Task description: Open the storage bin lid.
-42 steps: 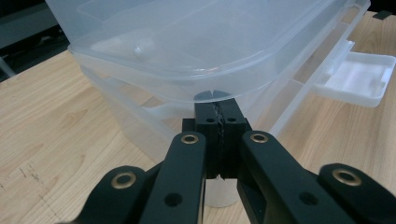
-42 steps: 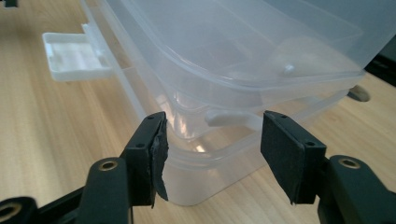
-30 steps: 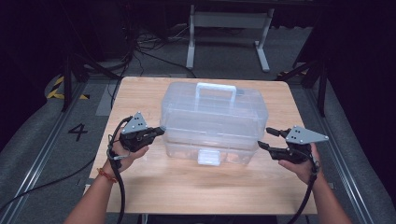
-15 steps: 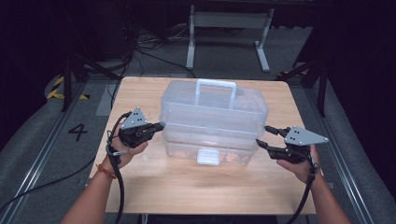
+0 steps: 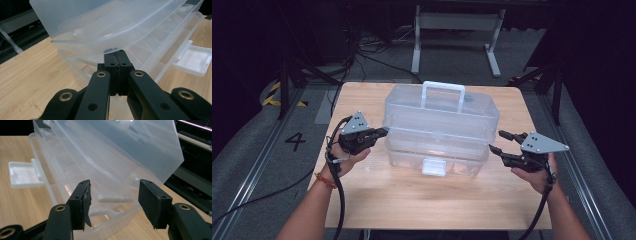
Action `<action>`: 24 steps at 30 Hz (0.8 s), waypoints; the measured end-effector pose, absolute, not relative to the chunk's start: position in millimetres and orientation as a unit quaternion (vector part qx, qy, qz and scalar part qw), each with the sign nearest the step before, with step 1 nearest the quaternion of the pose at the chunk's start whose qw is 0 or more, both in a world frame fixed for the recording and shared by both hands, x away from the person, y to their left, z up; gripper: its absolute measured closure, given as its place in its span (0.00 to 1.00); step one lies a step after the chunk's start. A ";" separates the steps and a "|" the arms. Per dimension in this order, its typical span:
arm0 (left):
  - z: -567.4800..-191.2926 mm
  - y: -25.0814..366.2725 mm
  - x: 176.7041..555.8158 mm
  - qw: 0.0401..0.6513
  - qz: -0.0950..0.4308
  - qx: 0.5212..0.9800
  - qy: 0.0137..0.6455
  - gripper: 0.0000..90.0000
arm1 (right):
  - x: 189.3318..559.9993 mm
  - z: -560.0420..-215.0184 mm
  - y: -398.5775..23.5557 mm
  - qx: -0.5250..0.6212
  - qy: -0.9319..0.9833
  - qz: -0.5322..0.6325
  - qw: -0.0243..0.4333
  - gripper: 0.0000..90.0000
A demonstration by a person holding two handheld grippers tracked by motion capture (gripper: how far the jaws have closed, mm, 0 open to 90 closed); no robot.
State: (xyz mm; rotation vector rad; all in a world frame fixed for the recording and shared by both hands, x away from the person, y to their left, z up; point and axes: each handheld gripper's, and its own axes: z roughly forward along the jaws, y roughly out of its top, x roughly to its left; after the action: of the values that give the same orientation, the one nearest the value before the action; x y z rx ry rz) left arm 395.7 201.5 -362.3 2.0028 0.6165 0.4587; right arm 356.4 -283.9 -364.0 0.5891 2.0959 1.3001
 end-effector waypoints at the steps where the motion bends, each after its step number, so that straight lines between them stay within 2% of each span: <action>1: -362.1 201.4 395.9 0.479 0.187 0.820 0.253 1.00 | 356.7 -363.2 -283.5 0.223 0.787 0.490 0.301 0.50; 7: -360.2 201.6 397.4 0.479 0.188 0.820 0.251 1.00 | 358.3 -362.4 -279.2 0.223 0.785 0.485 0.316 0.53; 9: -359.2 201.0 397.8 0.482 0.186 0.819 0.251 1.00 | 357.2 -362.3 -275.2 0.216 0.784 0.481 0.327 0.59; 13: -356.2 200.9 398.5 0.484 0.189 0.817 0.250 1.00 | 355.8 -362.0 -273.4 0.216 0.778 0.479 0.344 0.62; 15: -353.6 200.4 398.8 0.486 0.191 0.816 0.249 0.99 | 353.8 -360.6 -274.8 0.219 0.767 0.486 0.356 0.69; 17: -350.4 200.0 399.8 0.488 0.191 0.815 0.249 0.99 | 352.3 -359.1 -275.0 0.213 0.764 0.485 0.368 0.71; 24: -346.6 199.5 402.7 0.495 0.189 0.810 0.250 0.98 | 349.3 -358.2 -268.1 0.211 0.753 0.470 0.410 0.74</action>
State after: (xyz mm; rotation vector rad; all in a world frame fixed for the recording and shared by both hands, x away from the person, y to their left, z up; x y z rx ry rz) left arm 402.7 199.5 -346.6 1.9646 0.6070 0.4577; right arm 349.3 -268.1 -358.2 0.5324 1.8954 1.1845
